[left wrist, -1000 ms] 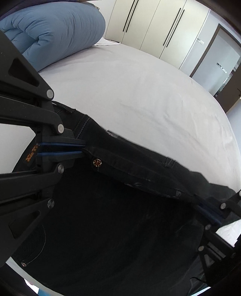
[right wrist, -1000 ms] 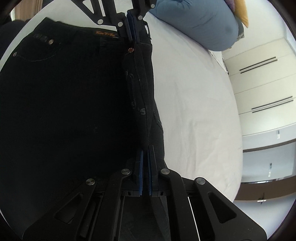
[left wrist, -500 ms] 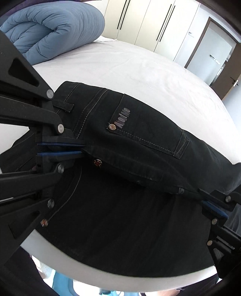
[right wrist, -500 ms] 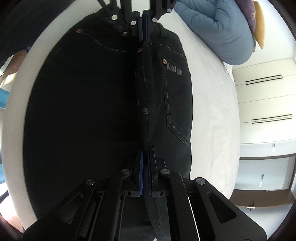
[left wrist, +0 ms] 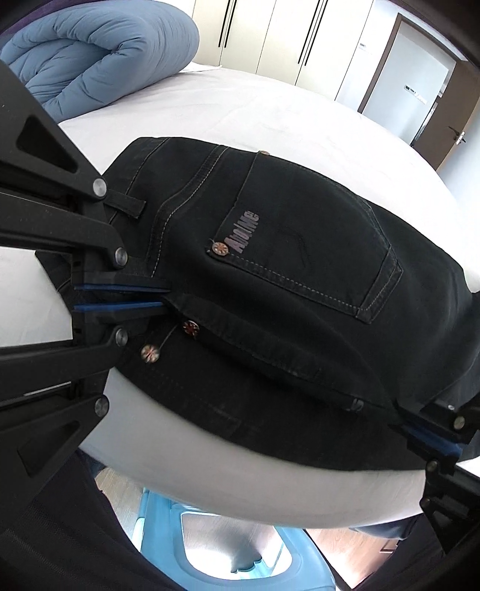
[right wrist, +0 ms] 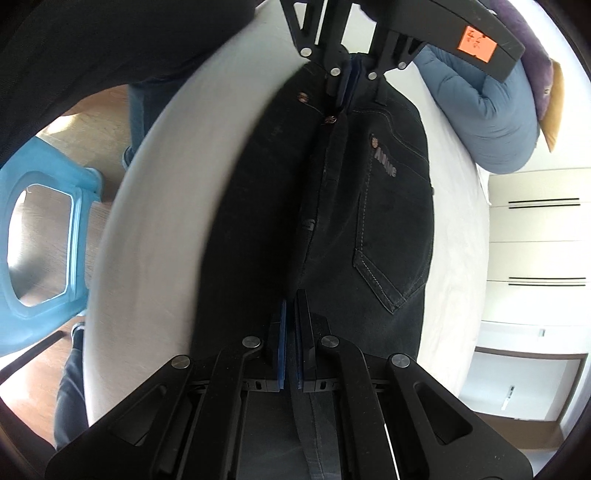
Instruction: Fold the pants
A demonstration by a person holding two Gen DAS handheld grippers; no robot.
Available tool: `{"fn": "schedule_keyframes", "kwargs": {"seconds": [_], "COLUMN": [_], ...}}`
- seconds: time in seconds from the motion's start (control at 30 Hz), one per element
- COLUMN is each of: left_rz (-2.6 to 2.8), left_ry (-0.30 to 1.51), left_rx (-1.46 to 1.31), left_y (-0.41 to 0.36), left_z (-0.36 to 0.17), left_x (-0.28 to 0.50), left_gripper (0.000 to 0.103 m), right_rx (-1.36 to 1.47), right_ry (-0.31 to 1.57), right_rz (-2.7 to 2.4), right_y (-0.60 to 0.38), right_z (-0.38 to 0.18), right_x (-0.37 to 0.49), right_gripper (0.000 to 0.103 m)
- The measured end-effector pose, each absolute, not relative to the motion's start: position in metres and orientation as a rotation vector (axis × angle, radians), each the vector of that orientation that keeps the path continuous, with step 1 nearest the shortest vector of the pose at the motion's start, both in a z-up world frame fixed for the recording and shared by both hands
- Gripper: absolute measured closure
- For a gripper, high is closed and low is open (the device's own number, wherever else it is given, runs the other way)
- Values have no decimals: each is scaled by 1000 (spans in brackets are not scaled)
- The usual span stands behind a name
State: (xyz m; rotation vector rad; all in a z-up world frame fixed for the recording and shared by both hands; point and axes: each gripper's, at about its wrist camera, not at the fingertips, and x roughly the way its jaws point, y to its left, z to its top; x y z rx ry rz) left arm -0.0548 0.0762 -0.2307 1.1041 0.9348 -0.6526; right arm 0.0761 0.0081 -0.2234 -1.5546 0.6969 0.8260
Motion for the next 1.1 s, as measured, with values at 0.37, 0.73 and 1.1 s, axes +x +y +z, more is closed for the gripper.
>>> {"fn": "schedule_keyframes", "kwargs": {"seconds": [0.37, 0.73, 1.1], "left_rz": [-660, -648, -648], "left_ry": [937, 960, 960], "left_rx": [1100, 1011, 1008], "left_y": [73, 90, 94], "left_z": [-213, -217, -225], "left_x": [-46, -28, -16], "left_gripper": [99, 99, 99], "right_rx": [-1512, -1311, -1304], "right_ry": [734, 647, 525], "right_rz": [809, 623, 600], "right_y": [-10, -9, -3], "right_z": [-219, -199, -229], "right_x": [34, 48, 11], "right_gripper": [102, 101, 29]}}
